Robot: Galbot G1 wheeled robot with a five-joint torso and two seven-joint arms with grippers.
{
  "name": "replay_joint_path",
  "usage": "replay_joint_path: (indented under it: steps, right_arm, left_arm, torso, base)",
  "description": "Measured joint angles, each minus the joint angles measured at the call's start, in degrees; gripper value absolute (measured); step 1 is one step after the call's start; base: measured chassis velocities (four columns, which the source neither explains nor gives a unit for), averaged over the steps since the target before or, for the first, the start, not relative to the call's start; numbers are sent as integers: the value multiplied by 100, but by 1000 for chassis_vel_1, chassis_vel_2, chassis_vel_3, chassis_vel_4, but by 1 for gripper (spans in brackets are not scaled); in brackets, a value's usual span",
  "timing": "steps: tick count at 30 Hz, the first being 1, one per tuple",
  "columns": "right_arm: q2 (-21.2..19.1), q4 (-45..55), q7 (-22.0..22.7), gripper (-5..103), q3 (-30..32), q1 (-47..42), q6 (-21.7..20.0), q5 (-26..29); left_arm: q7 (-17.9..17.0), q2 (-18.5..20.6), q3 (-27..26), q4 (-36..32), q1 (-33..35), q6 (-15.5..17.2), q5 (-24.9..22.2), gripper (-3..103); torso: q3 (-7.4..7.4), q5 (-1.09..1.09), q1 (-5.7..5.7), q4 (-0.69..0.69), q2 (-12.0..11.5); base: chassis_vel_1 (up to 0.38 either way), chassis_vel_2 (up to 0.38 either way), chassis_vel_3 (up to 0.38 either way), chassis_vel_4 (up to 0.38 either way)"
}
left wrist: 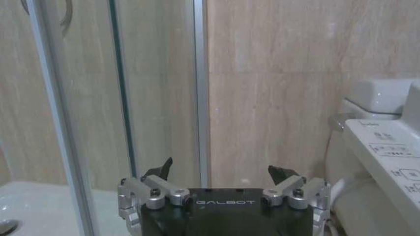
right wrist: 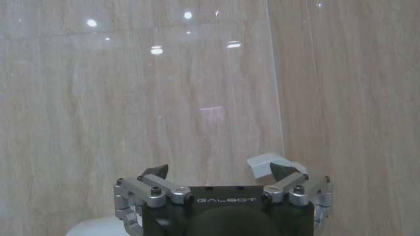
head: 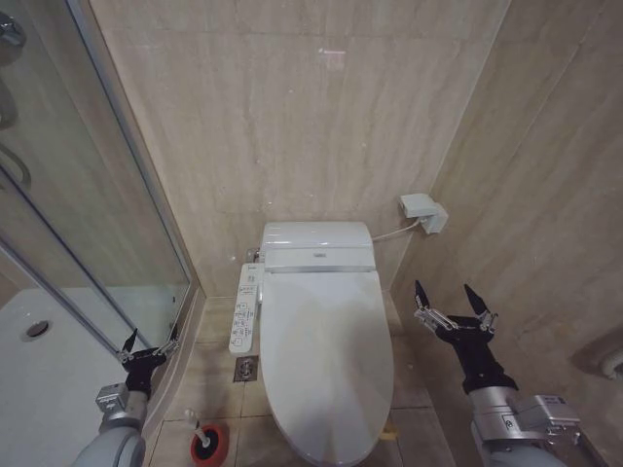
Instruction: Open the toilet lid, clean the toilet bowl with a toilet brush, close the toilet lid, and flush.
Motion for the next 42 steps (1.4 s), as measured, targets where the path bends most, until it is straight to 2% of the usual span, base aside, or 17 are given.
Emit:
replay_joint_path:
  steps: [3,5,10,11,12,15,16,18,19,21,25,28,29,34,36,37,42]
  right_arm:
    - [0,0,1,100,0,0,0,0]
    - [0,0,1,100,0,0,0,0]
    - [0,0,1,100,0,0,0,0]
    - [-2,-1,1,100,1,0,0,0]
    - [-2,-1,1,100,1,0,0,0]
    - [-1,0,-2,100,0,1,1,1]
    - [0,-1,0,100,0,0,1,0]
    - [0,-1,0,100,0,1,1,0]
    - [0,-1,1,100,0,0,1,0]
    - [0,-1,-1,100,0,1,1,0]
    - [0,-1,-3,100,0,0,1,1]
    - [0,-1,0,100,0,0,1,1]
    - [0,-1,-3,100,0,1,1,1]
    - [0,-1,-1,100,0,1,0,1]
    - [0,-1,-1,100,0,1,0,1]
    - [0,-1,-2,100,0,0,0,1]
    - [0,-1,0,100,0,0,0,0]
  left_arm:
    - [74,133,164,37,-239,5,-170,97]
    - [208,347,416,48,-604,8,-433,97]
    - [551,876,1051,67,-1503,18,-1099,97]
    - [688,962,1214,152,-1645,-18,-1217,97]
    - [688,962,1214,152,-1645,-18,-1217,97]
    - [964,1179,1580,575,-2218,-177,-1372,98]
    - [1038,1258,1701,766,-2445,-244,-1391,98]
    - [1088,1304,1798,914,-2602,-292,-1404,98]
    - [1148,1350,1929,1124,-2819,-349,-1427,98]
    - [1292,1409,2229,1610,-3309,-483,-1466,97]
    - [1419,1414,2545,2087,-3738,-612,-1483,97]
    - [1584,1344,3098,2802,-4367,-823,-1483,97]
    - [1625,1313,3232,2982,-4531,-851,-1483,92]
    - [1793,1188,3828,3684,-5259,-882,-1525,92]
    - [1818,1144,3917,3802,-5398,-891,-1522,92]
    - [1836,1109,3978,3887,-5501,-903,-1517,86]
    - [2017,973,4186,4340,-5858,-948,-1422,86]
  torso:
    - [0,-2,0,3,0]
    - [0,0,0,-5,0]
    - [0,3,1,-10,0]
    - [0,2,0,3,0]
    - [0,2,0,3,0]
    - [0,-4,0,-4,0]
    - [-1,5,-1,-1,0]
    - [-1,5,0,-3,0]
    - [0,-3,0,-4,0]
    - [0,1,0,0,0]
    - [0,-1,0,-3,0]
    - [0,0,0,-4,0]
    - [0,-2,0,-4,0]
    - [0,0,0,-2,0]
    - [0,1,0,-3,0]
    - [0,1,0,-3,0]
    - [0,1,0,-4,0]
  base:
    - [0,0,0,0]
    - [0,0,0,0]
    - [0,0,0,0]
    - [0,0,0,0]
    - [0,0,0,0]
    - [22,3,4,34]
    - [0,0,0,0]
    - [0,0,0,0]
    - [0,0,0,0]
    - [0,0,0,0]
    - [0,0,0,0]
    - [0,0,0,0]
    - [0,0,0,0]
    - [0,0,0,0]
    - [0,0,0,0]
    - [0,0,0,0]
    - [0,0,0,0]
